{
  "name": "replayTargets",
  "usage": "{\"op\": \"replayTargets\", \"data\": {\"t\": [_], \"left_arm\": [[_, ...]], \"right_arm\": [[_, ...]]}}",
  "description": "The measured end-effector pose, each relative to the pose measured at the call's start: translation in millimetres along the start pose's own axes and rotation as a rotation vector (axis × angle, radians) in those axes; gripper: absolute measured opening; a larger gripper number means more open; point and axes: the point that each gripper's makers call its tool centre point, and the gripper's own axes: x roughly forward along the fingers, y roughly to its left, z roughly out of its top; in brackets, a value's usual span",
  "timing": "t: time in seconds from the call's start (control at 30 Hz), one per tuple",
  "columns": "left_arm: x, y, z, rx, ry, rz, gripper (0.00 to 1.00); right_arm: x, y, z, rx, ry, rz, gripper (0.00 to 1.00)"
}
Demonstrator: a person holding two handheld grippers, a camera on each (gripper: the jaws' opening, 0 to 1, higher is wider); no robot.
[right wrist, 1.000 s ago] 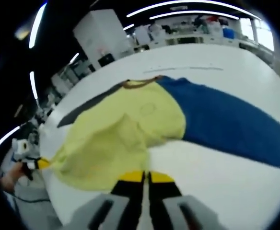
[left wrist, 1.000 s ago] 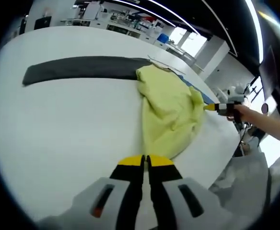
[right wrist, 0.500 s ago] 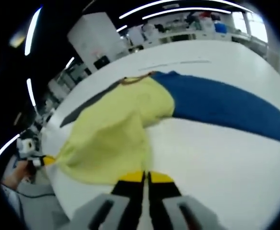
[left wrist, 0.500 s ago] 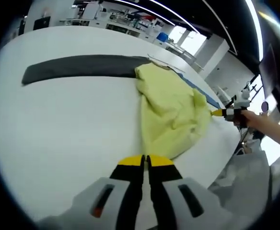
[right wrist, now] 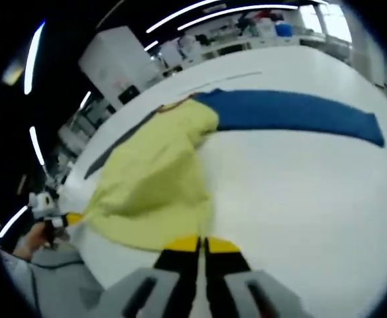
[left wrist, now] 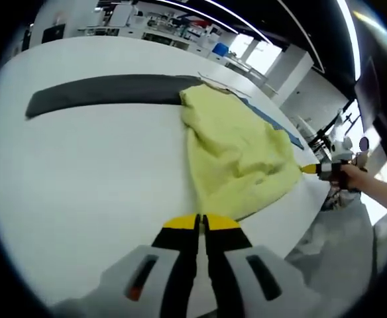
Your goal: Fold the garment on the visible template until the final outline fits inside the template.
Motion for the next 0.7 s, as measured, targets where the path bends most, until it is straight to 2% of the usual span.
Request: {"op": "replayTargets", "data": {"t": [0.3,0.43,0.7], "left_arm": [[-3.6,0.9,-4.0,0.003,0.006,0.000,0.00],[-4.2,8.7,-6.7,0.006,0.008,0.004,0.00],[-9.7,-3.6,-14.1,0.020,0.009,0.009,0.00]], "right_arm": [[-9.9,2.7,-16.5,0.012,0.010,-0.008,0.00],[-16.4,4.8,-22.7,0.022,0.017,-0.010,0.00],[-27.8,9.4,-36.9,0.039,0.042,-0.023,0.00]]}}
